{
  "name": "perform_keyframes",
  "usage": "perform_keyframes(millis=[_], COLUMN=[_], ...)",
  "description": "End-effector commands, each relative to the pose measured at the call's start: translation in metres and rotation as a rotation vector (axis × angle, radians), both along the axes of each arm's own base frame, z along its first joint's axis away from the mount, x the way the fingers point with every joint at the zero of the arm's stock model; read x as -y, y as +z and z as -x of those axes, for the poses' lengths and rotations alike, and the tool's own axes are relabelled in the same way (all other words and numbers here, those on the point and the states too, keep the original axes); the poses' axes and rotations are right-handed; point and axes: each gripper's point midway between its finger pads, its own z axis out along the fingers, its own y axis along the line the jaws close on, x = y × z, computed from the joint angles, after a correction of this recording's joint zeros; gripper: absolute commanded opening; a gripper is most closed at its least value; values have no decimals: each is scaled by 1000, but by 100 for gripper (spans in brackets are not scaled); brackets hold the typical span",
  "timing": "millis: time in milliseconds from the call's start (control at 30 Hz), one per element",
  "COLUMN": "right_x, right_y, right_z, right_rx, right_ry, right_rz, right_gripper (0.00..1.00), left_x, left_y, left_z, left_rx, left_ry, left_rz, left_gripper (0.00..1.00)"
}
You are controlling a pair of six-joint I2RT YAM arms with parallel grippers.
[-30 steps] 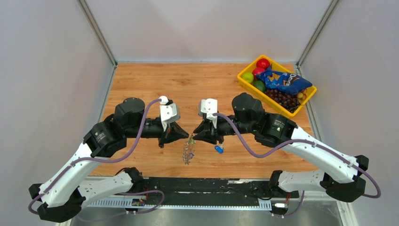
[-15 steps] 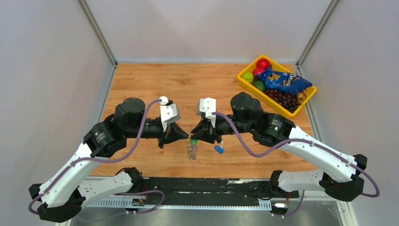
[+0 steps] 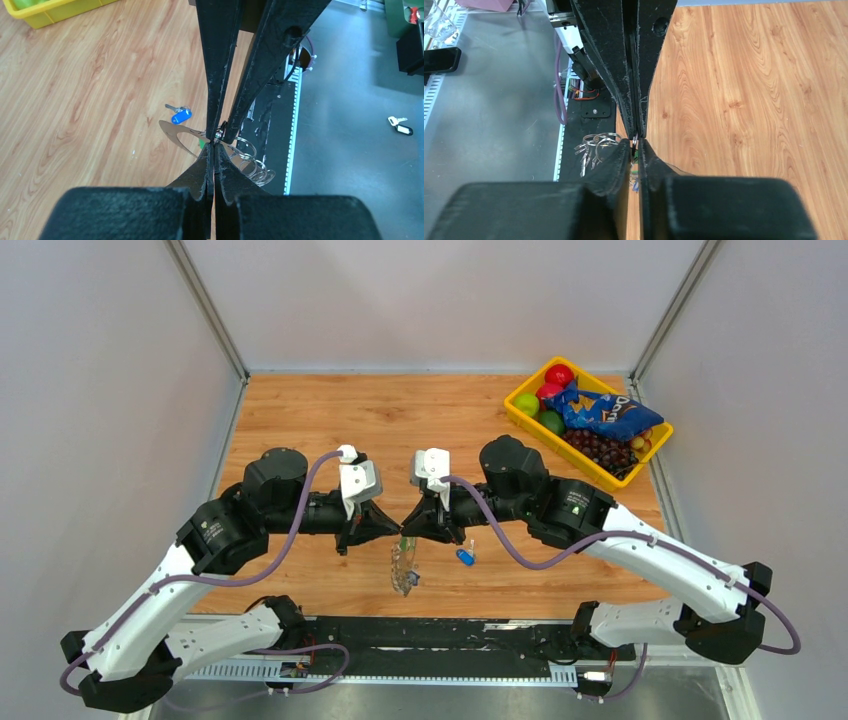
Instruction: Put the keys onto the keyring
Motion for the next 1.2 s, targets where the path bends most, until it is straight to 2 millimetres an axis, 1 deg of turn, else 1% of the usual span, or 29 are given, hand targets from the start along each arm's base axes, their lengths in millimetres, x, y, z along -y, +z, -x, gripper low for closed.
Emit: perform_keyframes(millis=[0,67,233,267,300,333,367,400,433,467,567,600,633,800,900,967,1000,1033,1100,1167], right_x=[-5,-5,-3,-2,-2,-1,1,3,5,7,12,14,16,29,32,34,33,33,33,33], right_y=[16,16,15,16,16,16,19,23,28,33,48,54,60,89,100,105,103,109,112,114], right_z=[5,5,5,5,5,4,3,2,2,3,5,7,9,18,23,25,26,28,31,33], right_rx=[10,13,19,23,27,30,37,43,49,53,50,47,44,53,28,23,13,15,7,1], right_ry=[26,27,28,27,20,12,1,-11,-23,-28,-46,-47,-47,-44,-40,-33,-27,-17,-3,10], right_rz=[-54,-56,-58,-64,-69,-76,-90,-107,-130,-156,-230,-256,-280,-413,-477,-510,-513,-539,-563,-581], right_gripper=[8,0,0,0,0,0,0,0,0,0,0,0,0,0,0,0,0,0,0,0], left_x=[1,1,1,1,1,1,0,-3,-1,-5,-7,-9,-8,-7,-5,-4,-3,-2,-1,-1], left_y=[28,28,30,30,31,32,37,42,43,50,58,62,64,70,73,76,78,79,82,88], left_z=[0,0,0,0,0,3,6,14,16,21,24,27,26,25,24,22,21,21,20,21], left_rx=[73,75,84,87,97,100,121,132,146,164,213,222,233,244,230,229,235,228,227,236], left_ry=[-11,-10,-8,-10,-10,-20,-31,-59,-71,-78,-80,-80,-78,-59,-52,-45,-43,-40,-38,-39], left_rz=[72,74,80,83,96,107,137,166,190,221,291,314,332,404,442,469,485,494,518,551], left_gripper=[0,0,0,2,13,20,30,33,41,45,59,60,63,65,66,66,66,66,66,66])
